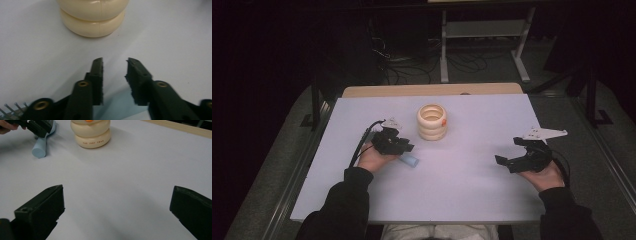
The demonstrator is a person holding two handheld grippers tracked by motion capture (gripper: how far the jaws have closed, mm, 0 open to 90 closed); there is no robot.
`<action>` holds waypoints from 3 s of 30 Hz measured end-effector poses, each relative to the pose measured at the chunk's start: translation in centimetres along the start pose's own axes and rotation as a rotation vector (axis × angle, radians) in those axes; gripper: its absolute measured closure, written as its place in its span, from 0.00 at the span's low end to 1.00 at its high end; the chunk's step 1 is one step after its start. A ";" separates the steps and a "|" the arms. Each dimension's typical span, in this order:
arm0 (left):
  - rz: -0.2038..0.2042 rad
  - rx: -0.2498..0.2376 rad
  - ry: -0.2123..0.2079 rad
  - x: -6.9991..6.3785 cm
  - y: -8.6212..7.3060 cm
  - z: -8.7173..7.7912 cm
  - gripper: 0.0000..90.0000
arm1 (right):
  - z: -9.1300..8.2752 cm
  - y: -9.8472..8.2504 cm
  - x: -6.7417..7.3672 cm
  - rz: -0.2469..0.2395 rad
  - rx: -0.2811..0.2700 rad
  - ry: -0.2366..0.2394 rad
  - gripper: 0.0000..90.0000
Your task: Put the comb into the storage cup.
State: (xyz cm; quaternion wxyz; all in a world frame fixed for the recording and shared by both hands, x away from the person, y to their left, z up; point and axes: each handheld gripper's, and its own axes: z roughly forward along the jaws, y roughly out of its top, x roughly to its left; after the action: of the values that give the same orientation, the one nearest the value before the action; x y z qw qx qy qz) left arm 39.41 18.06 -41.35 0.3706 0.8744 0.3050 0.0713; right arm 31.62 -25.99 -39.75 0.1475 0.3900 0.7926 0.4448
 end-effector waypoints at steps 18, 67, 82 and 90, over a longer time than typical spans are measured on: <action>0.036 0.071 -0.042 -0.2 -0.6 0.7 1.00 | 0.2 -0.1 0.0 0.002 0.011 0.003 0.00; 0.093 0.180 -0.046 -0.5 -4.5 -2.6 1.00 | 0.5 -0.1 0.3 -0.002 0.035 0.019 0.00; 0.123 0.177 -0.063 -0.9 -5.5 -3.8 1.00 | 0.6 -0.1 0.4 -0.007 0.040 0.016 0.00; 0.102 0.170 -0.072 -0.7 -6.0 -4.4 1.00 | 0.5 -0.1 0.4 -0.007 0.041 0.017 0.00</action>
State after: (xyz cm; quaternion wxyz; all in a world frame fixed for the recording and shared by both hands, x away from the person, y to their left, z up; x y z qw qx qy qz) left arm 34.46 23.54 -42.30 0.3018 0.9189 0.2518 0.0327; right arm 31.61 -25.43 -40.12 0.1345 0.3865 0.8040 0.4313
